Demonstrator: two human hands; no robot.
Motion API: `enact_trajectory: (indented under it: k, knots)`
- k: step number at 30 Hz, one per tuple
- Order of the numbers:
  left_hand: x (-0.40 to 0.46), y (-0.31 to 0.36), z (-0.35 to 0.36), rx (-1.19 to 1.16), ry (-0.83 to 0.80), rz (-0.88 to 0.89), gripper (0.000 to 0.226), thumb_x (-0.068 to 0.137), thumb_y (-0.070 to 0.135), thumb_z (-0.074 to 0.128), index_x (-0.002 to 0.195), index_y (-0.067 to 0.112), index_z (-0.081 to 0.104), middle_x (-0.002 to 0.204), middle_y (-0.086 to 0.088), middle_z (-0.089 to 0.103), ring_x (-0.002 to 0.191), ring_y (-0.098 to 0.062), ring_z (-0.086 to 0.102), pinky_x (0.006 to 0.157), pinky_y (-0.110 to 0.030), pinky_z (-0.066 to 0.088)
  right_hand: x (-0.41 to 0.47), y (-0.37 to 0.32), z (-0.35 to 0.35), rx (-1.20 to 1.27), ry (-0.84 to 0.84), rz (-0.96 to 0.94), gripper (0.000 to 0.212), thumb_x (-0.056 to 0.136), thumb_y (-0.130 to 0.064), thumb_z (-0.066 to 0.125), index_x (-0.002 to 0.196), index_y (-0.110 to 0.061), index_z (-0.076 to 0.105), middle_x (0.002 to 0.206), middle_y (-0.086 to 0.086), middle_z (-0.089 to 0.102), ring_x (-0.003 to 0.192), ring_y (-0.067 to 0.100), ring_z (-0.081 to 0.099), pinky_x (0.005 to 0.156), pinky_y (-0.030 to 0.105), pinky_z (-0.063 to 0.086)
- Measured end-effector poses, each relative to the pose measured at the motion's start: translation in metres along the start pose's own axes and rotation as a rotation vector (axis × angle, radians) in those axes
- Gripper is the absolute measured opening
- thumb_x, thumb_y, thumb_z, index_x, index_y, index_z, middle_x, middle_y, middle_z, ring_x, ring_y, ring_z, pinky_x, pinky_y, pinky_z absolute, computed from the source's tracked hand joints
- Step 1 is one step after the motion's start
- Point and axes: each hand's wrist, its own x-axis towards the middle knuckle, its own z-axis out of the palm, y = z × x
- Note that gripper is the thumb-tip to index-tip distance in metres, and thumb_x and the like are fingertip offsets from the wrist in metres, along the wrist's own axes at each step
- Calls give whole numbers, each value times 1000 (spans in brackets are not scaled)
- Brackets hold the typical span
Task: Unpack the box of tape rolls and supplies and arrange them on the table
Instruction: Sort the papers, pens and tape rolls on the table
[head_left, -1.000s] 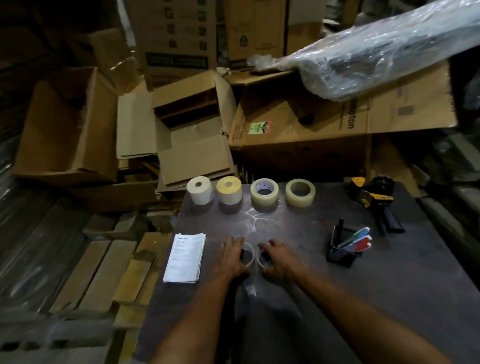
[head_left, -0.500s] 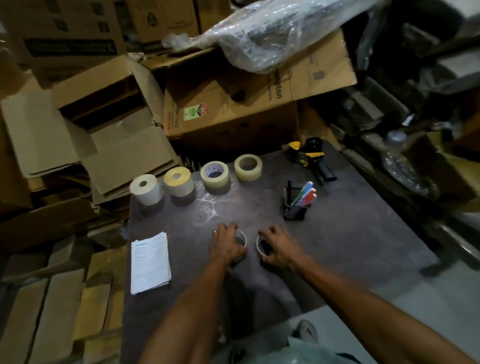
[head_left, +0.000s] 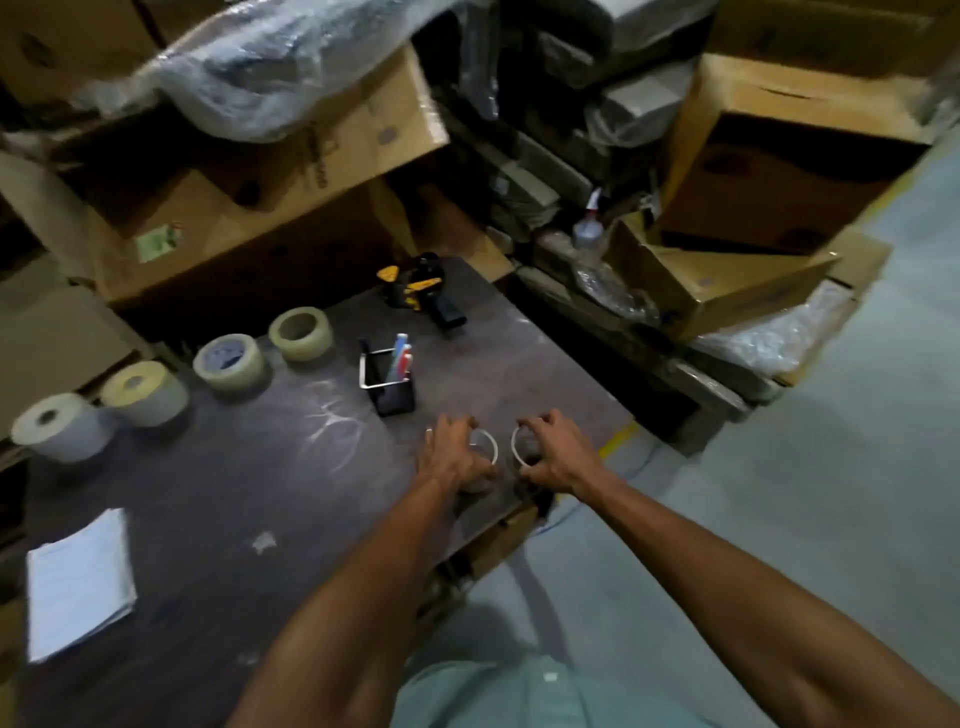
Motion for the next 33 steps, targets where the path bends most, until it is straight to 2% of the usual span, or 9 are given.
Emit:
enact_trajectory:
  k: [2, 8, 13, 18, 23, 27, 33]
  knots:
    - [-2, 41, 24, 43, -16, 36, 80, 61, 48, 80, 132, 31, 48, 141, -7, 40, 133, -34, 38, 106, -42, 41, -15, 43, -15, -9, 37, 30, 80, 66, -44, 72, 140, -30, 43, 133, 12, 44, 119, 38, 50, 93, 44, 50]
    - [-9, 146, 93, 65, -53, 195, 78, 59, 46, 81, 129, 30, 50, 128, -4, 44, 124, -32, 42, 97, -41, 45, -58, 170, -39, 65, 58, 185, 84, 61, -50, 74, 138, -36, 43, 136, 8, 43, 122, 34, 49, 91, 44, 51]
    - [-4, 205, 143, 160, -138, 289, 85, 56, 45, 82, 133, 30, 48, 137, -3, 41, 128, -29, 42, 99, -43, 45, -87, 241, -46, 63, 33, 313, 84, 66, -46, 74, 142, -33, 40, 138, 9, 44, 124, 33, 47, 92, 41, 49]
    - [16, 236, 186, 224, -231, 342, 86, 56, 42, 79, 135, 29, 47, 141, -5, 40, 129, -30, 42, 98, -42, 45, -90, 290, -33, 116, -13, 424, 80, 68, -49, 72, 140, -32, 41, 134, 9, 44, 118, 33, 51, 93, 41, 50]
    - [54, 250, 229, 238, -321, 369, 80, 57, 37, 80, 130, 26, 50, 131, -5, 43, 119, -33, 48, 93, -41, 49, -66, 329, -20, 149, -92, 476, 79, 71, -50, 72, 141, -30, 41, 138, 10, 42, 120, 33, 50, 95, 43, 50]
    - [87, 260, 254, 248, -385, 333, 80, 57, 36, 78, 131, 27, 49, 130, -5, 43, 119, -32, 46, 95, -42, 48, -38, 352, -15, 156, -131, 506, 77, 73, -48, 72, 141, -28, 41, 139, 10, 41, 121, 33, 49, 96, 42, 49]
    - [148, 275, 271, 226, -375, 291, 81, 61, 38, 78, 135, 27, 45, 137, -4, 40, 123, -32, 44, 95, -43, 49, 20, 381, -18, 158, -200, 495, 76, 73, -41, 72, 140, -29, 41, 137, 10, 42, 120, 33, 49, 94, 41, 50]
